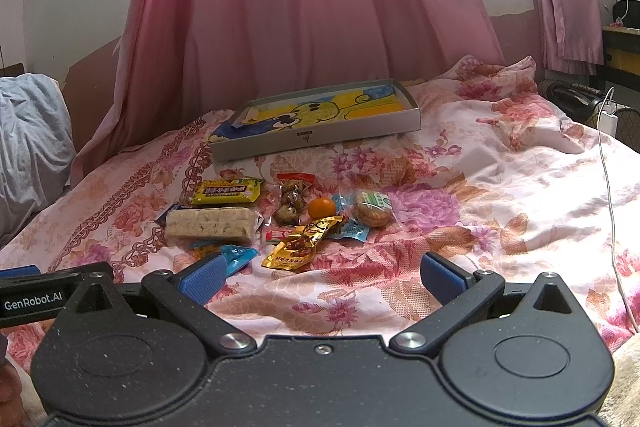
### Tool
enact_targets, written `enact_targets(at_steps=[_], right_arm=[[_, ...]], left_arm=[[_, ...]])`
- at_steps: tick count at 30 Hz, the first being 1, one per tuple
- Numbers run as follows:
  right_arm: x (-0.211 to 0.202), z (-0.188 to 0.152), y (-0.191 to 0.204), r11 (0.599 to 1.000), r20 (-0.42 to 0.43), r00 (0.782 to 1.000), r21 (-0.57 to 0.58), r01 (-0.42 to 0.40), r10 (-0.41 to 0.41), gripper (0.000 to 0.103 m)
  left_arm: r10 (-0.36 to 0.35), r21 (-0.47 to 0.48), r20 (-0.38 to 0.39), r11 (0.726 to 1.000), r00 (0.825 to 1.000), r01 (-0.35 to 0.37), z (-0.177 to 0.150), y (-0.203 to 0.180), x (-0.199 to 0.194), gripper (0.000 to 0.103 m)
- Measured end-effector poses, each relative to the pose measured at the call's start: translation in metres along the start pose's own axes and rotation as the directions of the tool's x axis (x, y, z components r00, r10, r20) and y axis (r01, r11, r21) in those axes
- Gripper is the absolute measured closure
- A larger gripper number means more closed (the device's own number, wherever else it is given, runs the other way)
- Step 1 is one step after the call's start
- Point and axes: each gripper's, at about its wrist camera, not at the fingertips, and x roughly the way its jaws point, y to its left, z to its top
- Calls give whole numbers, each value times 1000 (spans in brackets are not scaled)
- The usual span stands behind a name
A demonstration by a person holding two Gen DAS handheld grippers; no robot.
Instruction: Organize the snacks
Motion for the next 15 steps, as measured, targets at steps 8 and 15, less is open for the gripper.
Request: enact_targets(at_steps=[8,15], right_arm=[[-2,1,0,1000,-7,1000,-2,-6,6,1],[0,0,1,1000,-7,1000,-1,-5,5,1]], left_arm=[[2,-2,2,1000,1000,-2,2,2,1,0],[0,-2,3,1000,1000,0,3,3,1,0]])
